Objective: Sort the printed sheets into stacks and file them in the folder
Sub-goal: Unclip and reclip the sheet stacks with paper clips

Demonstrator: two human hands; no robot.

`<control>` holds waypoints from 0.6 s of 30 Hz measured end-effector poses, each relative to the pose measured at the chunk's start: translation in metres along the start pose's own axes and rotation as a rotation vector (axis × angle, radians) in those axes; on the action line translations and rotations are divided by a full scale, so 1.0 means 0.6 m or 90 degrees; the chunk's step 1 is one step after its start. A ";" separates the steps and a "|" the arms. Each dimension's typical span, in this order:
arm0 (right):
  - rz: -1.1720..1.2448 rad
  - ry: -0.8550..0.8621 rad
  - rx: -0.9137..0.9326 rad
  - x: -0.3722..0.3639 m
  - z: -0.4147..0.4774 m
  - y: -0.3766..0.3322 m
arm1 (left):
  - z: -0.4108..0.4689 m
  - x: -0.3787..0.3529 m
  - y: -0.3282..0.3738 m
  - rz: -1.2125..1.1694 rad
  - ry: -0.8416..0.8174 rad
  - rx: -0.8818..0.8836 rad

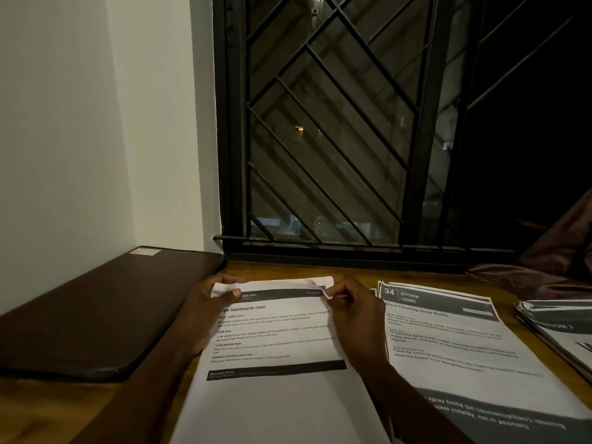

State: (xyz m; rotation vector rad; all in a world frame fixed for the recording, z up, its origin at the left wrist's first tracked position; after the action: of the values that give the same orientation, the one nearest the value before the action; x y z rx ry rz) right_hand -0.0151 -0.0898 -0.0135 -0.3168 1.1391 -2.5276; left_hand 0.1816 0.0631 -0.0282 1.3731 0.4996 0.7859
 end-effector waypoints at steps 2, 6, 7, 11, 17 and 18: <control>-0.010 -0.011 0.011 -0.003 -0.001 0.005 | 0.001 0.000 -0.001 -0.006 0.004 0.004; 0.037 -0.054 -0.032 -0.010 0.002 0.016 | 0.002 0.002 -0.001 -0.016 0.007 0.002; 0.043 -0.064 -0.038 -0.011 0.002 0.016 | 0.003 0.003 -0.002 -0.019 0.008 0.005; 0.042 -0.070 -0.056 -0.011 0.001 0.016 | 0.007 0.007 -0.008 -0.004 0.012 0.017; 0.092 -0.118 -0.141 -0.012 -0.005 -0.007 | 0.012 0.011 -0.015 -0.008 0.018 0.025; 0.101 -0.128 -0.160 -0.012 -0.006 -0.014 | 0.012 0.011 -0.015 -0.016 0.015 0.024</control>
State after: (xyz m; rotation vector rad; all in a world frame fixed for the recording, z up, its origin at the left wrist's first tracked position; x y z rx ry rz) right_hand -0.0116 -0.0793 -0.0101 -0.5096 1.3436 -2.1646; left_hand 0.1927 0.0630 -0.0349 1.3914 0.5508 0.7765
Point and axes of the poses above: each hand's wrist, its own z-axis towards the middle knuckle, its own x-axis out of the back of the hand, y = z × x, the point moved 5 cm from there along z, towards the middle knuckle, and after that the axes turned 14 degrees about z, right-handed, at the moved point
